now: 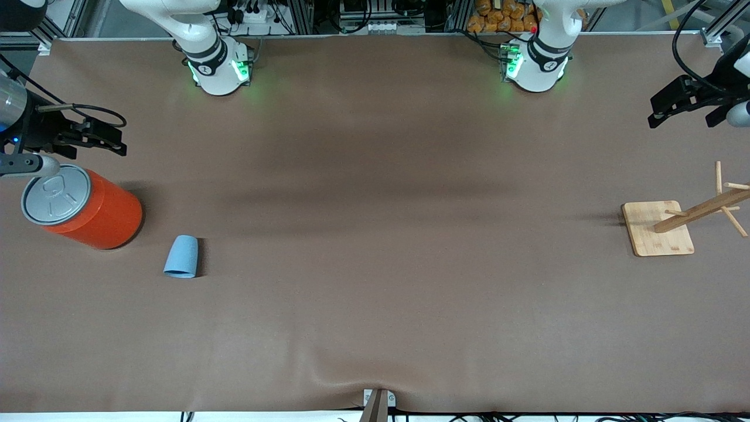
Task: Flip cup
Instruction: 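Move the right gripper from the orange can down to the blue cup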
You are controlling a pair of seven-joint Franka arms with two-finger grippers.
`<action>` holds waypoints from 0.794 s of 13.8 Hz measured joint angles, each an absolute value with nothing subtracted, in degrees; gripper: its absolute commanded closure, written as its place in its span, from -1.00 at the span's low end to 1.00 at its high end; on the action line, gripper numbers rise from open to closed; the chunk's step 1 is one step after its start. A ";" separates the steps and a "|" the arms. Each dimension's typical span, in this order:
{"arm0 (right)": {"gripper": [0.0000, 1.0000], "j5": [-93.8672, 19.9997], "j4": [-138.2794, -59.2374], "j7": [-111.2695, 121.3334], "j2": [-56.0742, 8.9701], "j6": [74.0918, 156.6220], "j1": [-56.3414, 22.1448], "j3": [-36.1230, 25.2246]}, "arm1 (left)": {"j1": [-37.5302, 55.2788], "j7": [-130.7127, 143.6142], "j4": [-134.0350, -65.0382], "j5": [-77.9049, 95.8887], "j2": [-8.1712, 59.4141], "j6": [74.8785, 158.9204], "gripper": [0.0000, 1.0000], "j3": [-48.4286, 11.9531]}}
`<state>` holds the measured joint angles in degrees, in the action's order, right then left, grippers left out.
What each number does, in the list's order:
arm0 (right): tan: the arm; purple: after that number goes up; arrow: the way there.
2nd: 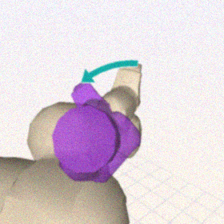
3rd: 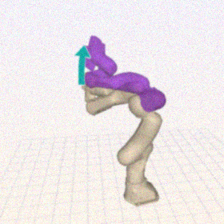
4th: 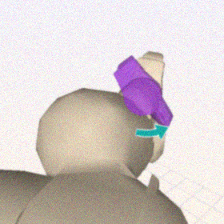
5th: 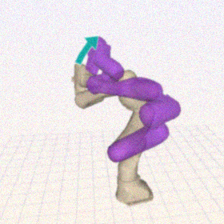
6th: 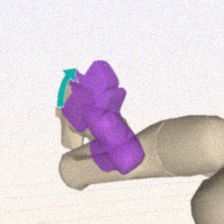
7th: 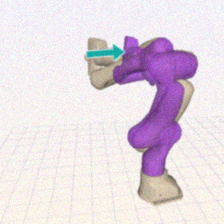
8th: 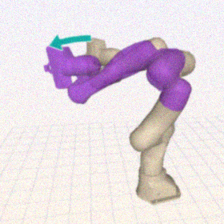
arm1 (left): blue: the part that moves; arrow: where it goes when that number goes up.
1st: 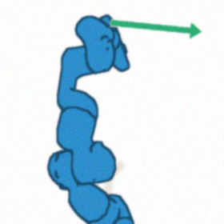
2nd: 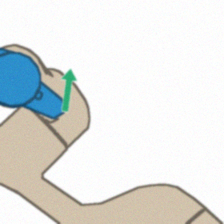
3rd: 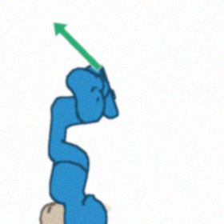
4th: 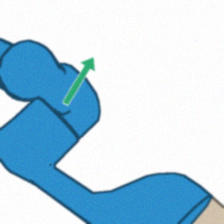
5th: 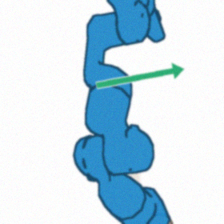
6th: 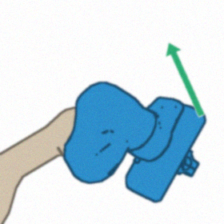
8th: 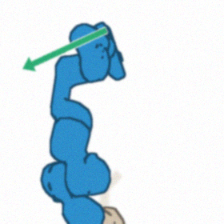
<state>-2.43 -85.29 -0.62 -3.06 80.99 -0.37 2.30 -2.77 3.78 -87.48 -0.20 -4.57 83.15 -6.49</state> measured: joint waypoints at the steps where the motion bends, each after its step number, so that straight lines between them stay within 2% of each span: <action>1: -1.00 -2.42 -85.29 -0.62 -3.06 80.99 -0.37 2.29 | -2.74 3.77 -87.40 -0.20 -4.57 83.15 -1.00 -6.53; 8: -1.00 -2.34 -85.35 -0.62 -3.35 81.32 -0.02 2.09 | -2.69 3.73 -87.25 -0.21 -4.56 83.15 -1.00 -6.56; 11: -1.00 -2.34 -87.35 -0.61 -4.72 85.24 0.46 1.84 | -2.63 3.73 -87.23 -0.21 -4.56 83.15 -1.00 -6.58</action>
<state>-2.34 -87.35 -0.61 -4.72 85.24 0.46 1.84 -2.63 3.73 -87.23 -0.21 -4.56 83.15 -6.58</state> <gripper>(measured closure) 0.000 0.000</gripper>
